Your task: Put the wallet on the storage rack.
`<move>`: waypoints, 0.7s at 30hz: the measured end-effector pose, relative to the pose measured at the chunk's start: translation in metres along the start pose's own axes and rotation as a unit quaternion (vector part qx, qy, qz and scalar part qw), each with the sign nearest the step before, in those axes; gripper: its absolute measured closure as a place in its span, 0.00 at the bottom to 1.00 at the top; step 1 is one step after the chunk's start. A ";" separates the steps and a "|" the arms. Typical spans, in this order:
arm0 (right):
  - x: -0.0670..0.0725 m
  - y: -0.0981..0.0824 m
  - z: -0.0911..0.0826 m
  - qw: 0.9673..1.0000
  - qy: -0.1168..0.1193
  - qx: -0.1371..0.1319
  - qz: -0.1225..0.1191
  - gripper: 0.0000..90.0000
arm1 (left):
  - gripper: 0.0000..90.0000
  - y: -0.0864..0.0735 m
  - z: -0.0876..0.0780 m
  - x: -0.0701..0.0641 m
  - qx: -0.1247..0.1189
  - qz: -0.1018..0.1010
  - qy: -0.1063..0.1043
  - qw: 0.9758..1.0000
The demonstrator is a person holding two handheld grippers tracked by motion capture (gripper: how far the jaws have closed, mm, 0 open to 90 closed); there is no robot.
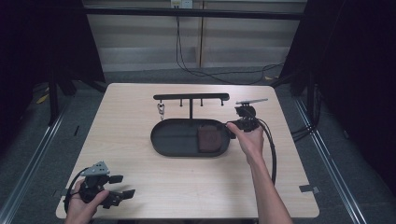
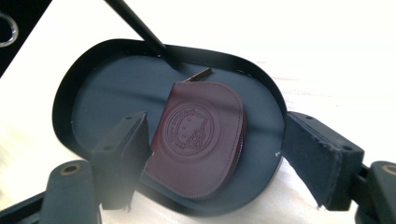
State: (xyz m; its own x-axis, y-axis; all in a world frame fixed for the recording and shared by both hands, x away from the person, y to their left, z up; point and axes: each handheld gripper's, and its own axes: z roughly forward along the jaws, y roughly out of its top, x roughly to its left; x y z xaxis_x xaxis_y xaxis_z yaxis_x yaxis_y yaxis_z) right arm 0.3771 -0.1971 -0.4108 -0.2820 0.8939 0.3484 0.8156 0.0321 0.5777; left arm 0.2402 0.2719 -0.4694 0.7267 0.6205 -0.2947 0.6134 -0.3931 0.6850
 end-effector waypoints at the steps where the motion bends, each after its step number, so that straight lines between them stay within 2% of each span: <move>1: 0.000 -0.002 -0.002 1.000 0.001 -0.001 -0.005 0.24 | 0.21 0.000 0.000 0.000 -0.002 0.000 0.002 1.000; 5: -0.002 -0.013 -0.005 1.000 0.016 -0.005 -0.009 0.21 | 0.21 0.000 -0.001 0.002 -0.004 -0.007 0.004 1.000; 12: -0.008 -0.031 -0.018 0.999 0.024 -0.024 -0.016 0.19 | 0.21 -0.001 -0.002 0.004 -0.008 -0.011 0.005 1.000; 17: -0.009 -0.042 -0.029 0.999 0.019 -0.029 -0.023 0.18 | 0.21 0.000 -0.001 0.005 -0.006 -0.022 0.005 1.000; 19: -0.009 -0.049 -0.033 0.999 0.027 -0.039 -0.022 0.18 | 0.21 0.000 -0.002 0.005 -0.011 -0.027 0.003 1.000; 21: -0.009 -0.055 -0.035 0.998 0.026 -0.043 -0.024 0.18 | 0.21 0.000 -0.004 0.006 -0.015 -0.027 0.006 1.000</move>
State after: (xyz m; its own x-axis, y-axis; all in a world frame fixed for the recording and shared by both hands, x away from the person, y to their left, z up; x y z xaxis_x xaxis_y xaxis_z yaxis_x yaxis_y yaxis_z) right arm 0.3174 -0.2229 -0.4194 -0.3465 0.8682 0.3551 0.7550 0.0335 0.6548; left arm 0.2432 0.2781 -0.4689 0.6894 0.6480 -0.3239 0.6413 -0.3380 0.6888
